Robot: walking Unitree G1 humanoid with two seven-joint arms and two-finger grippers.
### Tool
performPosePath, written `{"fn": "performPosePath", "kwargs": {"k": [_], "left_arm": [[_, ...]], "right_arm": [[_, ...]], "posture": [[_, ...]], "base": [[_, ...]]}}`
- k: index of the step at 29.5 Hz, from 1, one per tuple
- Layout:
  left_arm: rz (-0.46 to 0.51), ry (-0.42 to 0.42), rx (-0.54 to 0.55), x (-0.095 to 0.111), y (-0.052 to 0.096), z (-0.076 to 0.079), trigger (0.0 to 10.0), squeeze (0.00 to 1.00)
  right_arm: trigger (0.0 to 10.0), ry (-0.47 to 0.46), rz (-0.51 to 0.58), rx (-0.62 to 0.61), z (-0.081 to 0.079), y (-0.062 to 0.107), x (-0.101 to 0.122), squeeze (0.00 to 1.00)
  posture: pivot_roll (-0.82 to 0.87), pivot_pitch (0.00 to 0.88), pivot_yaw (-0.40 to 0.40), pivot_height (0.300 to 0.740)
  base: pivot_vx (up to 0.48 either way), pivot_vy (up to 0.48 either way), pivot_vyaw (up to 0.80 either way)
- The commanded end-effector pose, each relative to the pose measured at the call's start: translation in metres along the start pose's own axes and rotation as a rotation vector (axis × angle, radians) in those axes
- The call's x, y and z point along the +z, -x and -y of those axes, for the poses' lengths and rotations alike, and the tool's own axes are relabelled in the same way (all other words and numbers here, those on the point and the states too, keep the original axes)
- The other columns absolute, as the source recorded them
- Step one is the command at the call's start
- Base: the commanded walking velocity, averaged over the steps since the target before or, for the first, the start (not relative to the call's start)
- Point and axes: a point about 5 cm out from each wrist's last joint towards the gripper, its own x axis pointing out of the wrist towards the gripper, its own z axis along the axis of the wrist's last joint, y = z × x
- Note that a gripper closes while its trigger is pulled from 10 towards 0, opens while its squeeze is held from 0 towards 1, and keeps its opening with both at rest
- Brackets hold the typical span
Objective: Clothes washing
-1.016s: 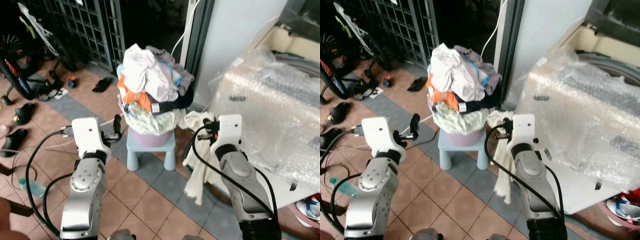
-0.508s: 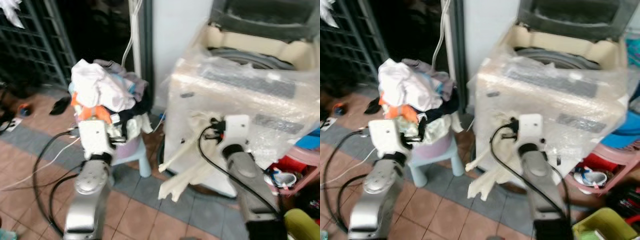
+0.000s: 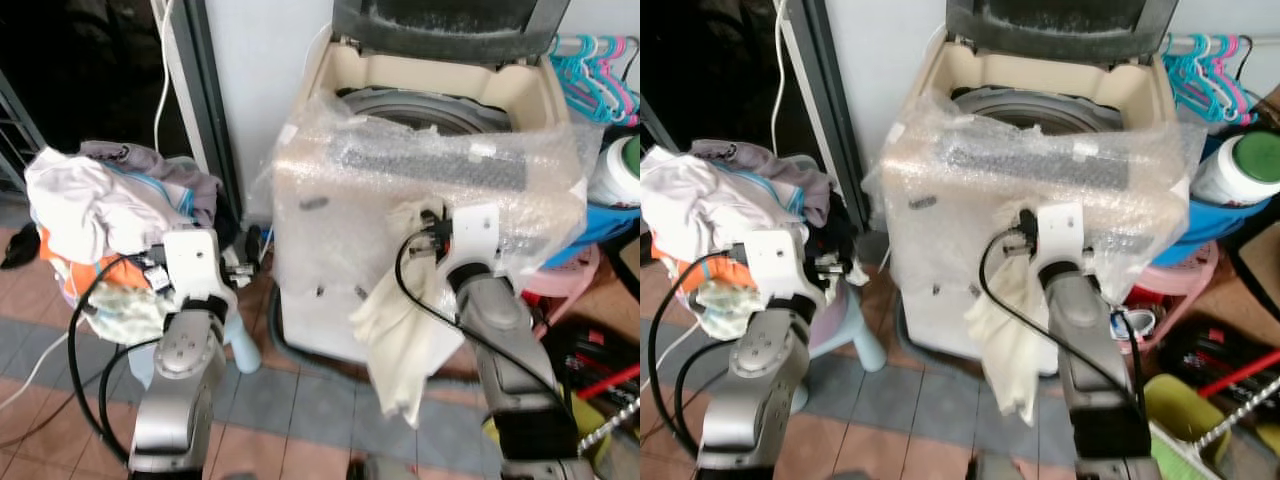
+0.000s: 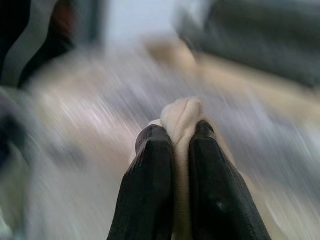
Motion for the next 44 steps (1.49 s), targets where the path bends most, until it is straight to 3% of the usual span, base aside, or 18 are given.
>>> {"fn": "performPosePath", "kwargs": {"k": [1, 3, 10, 16, 20, 24, 26, 29, 31, 33, 34, 35, 36, 38, 40, 42, 43, 44], "left_arm": [[0.018, -0.011, 0.011, 0.003, 0.002, -0.003, 10.0, 0.0], [0.013, -0.01, 0.003, 0.002, 0.003, -0.001, 10.0, 0.0], [0.011, -0.011, 0.0, 0.001, 0.003, -0.001, 10.0, 0.0], [0.014, -0.011, -0.002, 0.002, 0.001, 0.0, 10.0, 0.0], [0.009, -0.006, -0.013, 0.001, 0.0, 0.002, 10.0, 0.0], [0.008, -0.006, -0.015, 0.001, -0.001, 0.004, 10.0, 0.0], [0.004, -0.006, -0.011, 0.0, -0.001, 0.004, 10.0, 0.0], [-0.001, -0.003, -0.003, -0.001, 0.0, 0.004, 10.0, 0.0], [-0.003, -0.002, -0.001, -0.001, 0.001, 0.004, 10.0, 0.0], [-0.013, 0.0, 0.005, -0.003, 0.003, 0.005, 10.0, 0.0], [-0.015, 0.0, 0.006, -0.003, 0.003, 0.005, 10.0, 0.0], [-0.015, 0.001, 0.007, -0.003, 0.003, 0.005, 10.0, 0.0], [-0.018, 0.003, 0.014, -0.004, 0.004, 0.004, 10.0, 0.0], [-0.019, 0.004, 0.017, -0.004, 0.004, 0.004, 10.0, 0.0], [-0.023, 0.007, 0.023, -0.004, 0.005, 0.003, 10.0, 0.0], [-0.033, 0.011, 0.022, -0.005, 0.005, 0.003, 10.0, 0.0], [-0.035, 0.012, 0.02, -0.006, 0.005, 0.003, 10.0, 0.0], [-0.039, 0.009, 0.016, -0.006, 0.004, 0.003, 10.0, 0.0]], "right_arm": [[10.0, 0.054, 0.075, 0.057, -0.001, -0.007, 0.015, 0.0], [10.0, 0.093, 0.122, 0.074, 0.002, -0.014, 0.026, 0.0], [10.0, 0.068, 0.164, 0.051, 0.009, -0.027, 0.042, 0.0], [10.0, 0.087, 0.217, -0.022, 0.035, -0.053, 0.069, 0.0], [10.0, 0.162, 0.329, -0.054, 0.053, -0.079, 0.114, 0.0], [10.0, 0.282, 0.447, -0.065, 0.057, -0.088, 0.151, 0.0], [10.0, 0.347, 0.522, -0.148, 0.065, -0.088, 0.174, 0.0], [10.0, 0.338, 0.56, -0.25, 0.079, -0.087, 0.191, 0.0], [10.0, 0.315, 0.536, -0.292, 0.086, -0.089, 0.19, 0.0], [10.0, 0.326, 0.36, -0.348, 0.093, -0.096, 0.152, 0.0], [10.0, 0.328, 0.325, -0.359, 0.095, -0.096, 0.144, 0.0], [10.0, 0.307, 0.272, -0.374, 0.096, -0.096, 0.132, 0.0], [10.0, 0.232, 0.142, -0.397, 0.099, -0.095, 0.102, 0.0], [10.0, 0.21, 0.095, -0.404, 0.1, -0.094, 0.092, 0.0], [10.0, 0.116, -0.03, -0.408, 0.098, -0.089, 0.06, 0.0], [10.0, -0.051, -0.219, -0.397, 0.092, -0.078, 0.014, 0.0], [10.0, -0.096, -0.269, -0.392, 0.09, -0.074, 0.002, 0.0], [10.0, -0.138, -0.315, -0.401, 0.088, -0.07, -0.009, 0.16]], "posture": [[-0.02, 0.008, 0.017, 0.74], [-0.02, 0.004, 0.015, 0.74], [-0.02, 0.004, 0.018, 0.74], [-0.02, 0.005, 0.024, 0.74], [-0.02, 0.002, 0.024, 0.74], [-0.02, 0.0, 0.019, 0.74], [-0.02, 0.0, 0.015, 0.74], [-0.02, 0.0, 0.01, 0.74], [-0.02, 0.0, 0.005, 0.74], [-0.01, 0.0, -0.005, 0.74], [-0.01, 0.0, -0.005, 0.74], [-0.01, 0.0, -0.01, 0.74], [-0.01, 0.0, -0.017, 0.74], [-0.01, 0.0, -0.017, 0.74], [-0.01, 0.005, -0.013, 0.74], [-0.01, 0.007, -0.011, 0.74], [-0.02, 0.01, -0.009, 0.74], [-0.02, 0.01, -0.009, 0.74]], "base": [[0.292, 0.0, 0.0], [0.298, 0.0, 0.0], [0.314, 0.0, 0.0], [0.317, 0.0, 0.0], [0.333, 0.0, 0.0], [0.299, 0.0, 0.0], [0.124, 0.0, 0.0], [0.0, 0.0, 0.0], [0.0, 0.0, 0.0], [0.0, 0.0, 0.0], [0.0, 0.0, 0.0], [0.0, 0.0, 0.0], [0.0, 0.0, 0.0], [0.0, 0.0, 0.0], [0.0, 0.0, 0.0], [0.0, 0.0, 0.0], [0.0, 0.0, 0.0], [0.0, 0.0, 0.0]]}}
